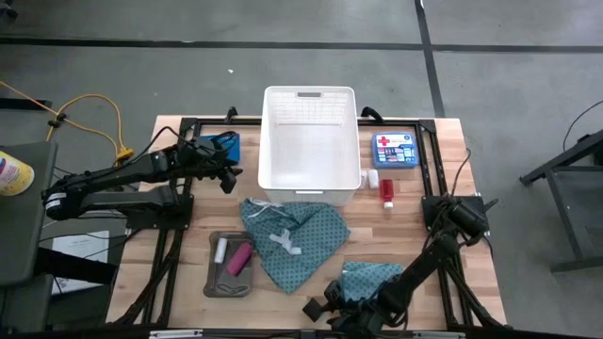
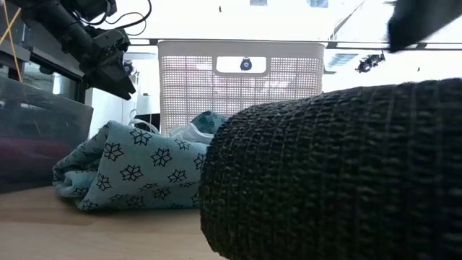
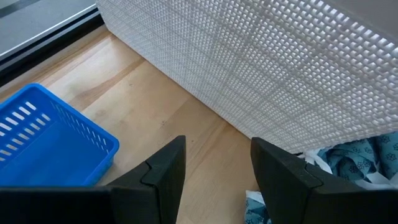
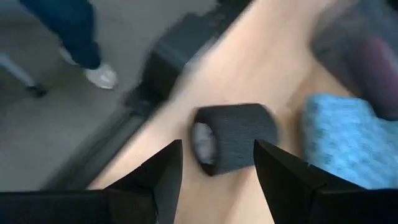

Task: Pick & place medical supplies in basket/bin
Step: Put the black bandage into the black bin

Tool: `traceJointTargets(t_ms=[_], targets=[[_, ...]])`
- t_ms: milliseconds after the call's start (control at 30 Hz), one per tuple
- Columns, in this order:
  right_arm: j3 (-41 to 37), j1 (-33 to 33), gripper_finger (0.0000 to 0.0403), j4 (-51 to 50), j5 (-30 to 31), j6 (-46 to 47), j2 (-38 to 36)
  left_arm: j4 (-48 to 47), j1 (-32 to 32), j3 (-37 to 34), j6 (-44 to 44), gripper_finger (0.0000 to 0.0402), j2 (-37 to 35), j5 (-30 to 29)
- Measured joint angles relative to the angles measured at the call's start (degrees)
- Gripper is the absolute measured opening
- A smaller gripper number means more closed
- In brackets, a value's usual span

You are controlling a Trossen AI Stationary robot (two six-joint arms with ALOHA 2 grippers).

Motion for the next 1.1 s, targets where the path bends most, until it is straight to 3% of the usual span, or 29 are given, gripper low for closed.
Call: traceJointTargets(t_ms=[133, 567, 1100], targets=[[0.0, -0.2, 0.0185, 0.2, 2.6, -0.2, 0.0, 0.0, 0.0, 0.0, 0.0, 0.0175, 0.0, 0.0], [0.0, 0.0, 0.0185, 2.7, 0.7, 2.7, 2.8, 0.0, 0.0, 0.0, 0.2, 0.0175, 0.0, 0.0], [0.0, -1.4, 0.0185, 4.1, 3.5, 2.4, 2.9, 0.0, 0.0, 0.0, 0.1, 0.0175, 0.0, 0.0]])
